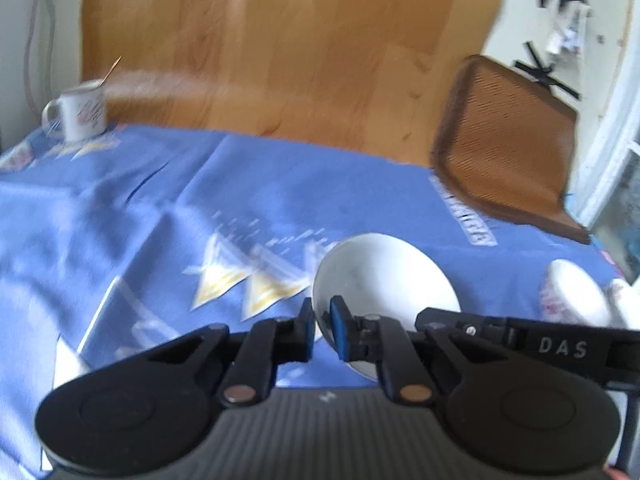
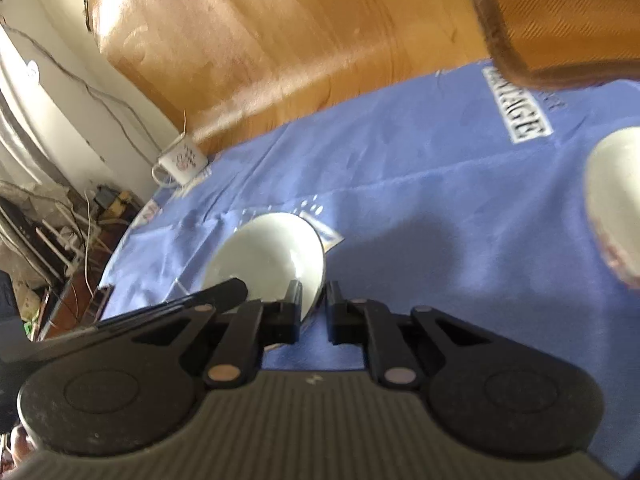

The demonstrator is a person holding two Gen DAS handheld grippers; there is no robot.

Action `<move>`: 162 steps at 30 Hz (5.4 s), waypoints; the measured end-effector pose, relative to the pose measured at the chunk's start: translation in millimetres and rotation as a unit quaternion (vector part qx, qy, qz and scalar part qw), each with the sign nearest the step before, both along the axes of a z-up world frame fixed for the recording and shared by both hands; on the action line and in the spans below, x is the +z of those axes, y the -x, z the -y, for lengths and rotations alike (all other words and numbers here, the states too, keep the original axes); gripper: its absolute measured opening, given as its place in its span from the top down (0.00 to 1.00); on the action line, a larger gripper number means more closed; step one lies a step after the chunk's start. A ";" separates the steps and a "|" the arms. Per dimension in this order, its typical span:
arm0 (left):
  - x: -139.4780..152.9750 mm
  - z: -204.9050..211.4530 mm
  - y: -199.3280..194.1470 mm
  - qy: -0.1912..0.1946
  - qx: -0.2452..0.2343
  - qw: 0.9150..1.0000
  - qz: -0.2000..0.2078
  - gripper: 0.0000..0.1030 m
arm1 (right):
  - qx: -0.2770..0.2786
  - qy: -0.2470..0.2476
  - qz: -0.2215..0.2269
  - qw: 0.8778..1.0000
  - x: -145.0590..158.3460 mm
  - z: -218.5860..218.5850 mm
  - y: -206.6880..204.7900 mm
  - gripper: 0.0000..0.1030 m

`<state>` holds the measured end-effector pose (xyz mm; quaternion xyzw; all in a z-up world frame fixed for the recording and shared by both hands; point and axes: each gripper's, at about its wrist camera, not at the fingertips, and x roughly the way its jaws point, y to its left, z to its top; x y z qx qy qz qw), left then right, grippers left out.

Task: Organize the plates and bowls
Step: 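Carry both held bowls onto the bowl stack by the window, then open both tools to release the bowls on the stack, then close both tools on the rim of the stacked white bowls, then lift the bowl stack with both tools and carry it onto the floral saucers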

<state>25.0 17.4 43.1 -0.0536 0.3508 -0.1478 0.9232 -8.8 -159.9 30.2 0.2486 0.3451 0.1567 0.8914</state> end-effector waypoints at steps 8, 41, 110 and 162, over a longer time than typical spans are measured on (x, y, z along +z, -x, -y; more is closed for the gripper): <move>26.4 73.2 -10.9 0.054 -0.100 0.993 -0.010 0.91 | -0.109 0.035 0.067 0.991 23.2 68.0 42.6 0.87; 15.2 179.7 -15.1 0.007 -0.172 0.984 -0.031 0.89 | -0.224 0.062 0.061 0.971 7.0 139.1 71.2 0.83; -27.1 157.5 -63.5 0.146 -0.175 0.955 -0.190 0.41 | -0.155 -0.091 -0.082 0.980 -13.6 179.1 37.9 0.55; -28.8 99.8 -40.4 0.152 -0.130 0.967 -0.155 0.72 | -0.032 0.030 -0.049 0.998 -7.4 111.7 7.0 0.71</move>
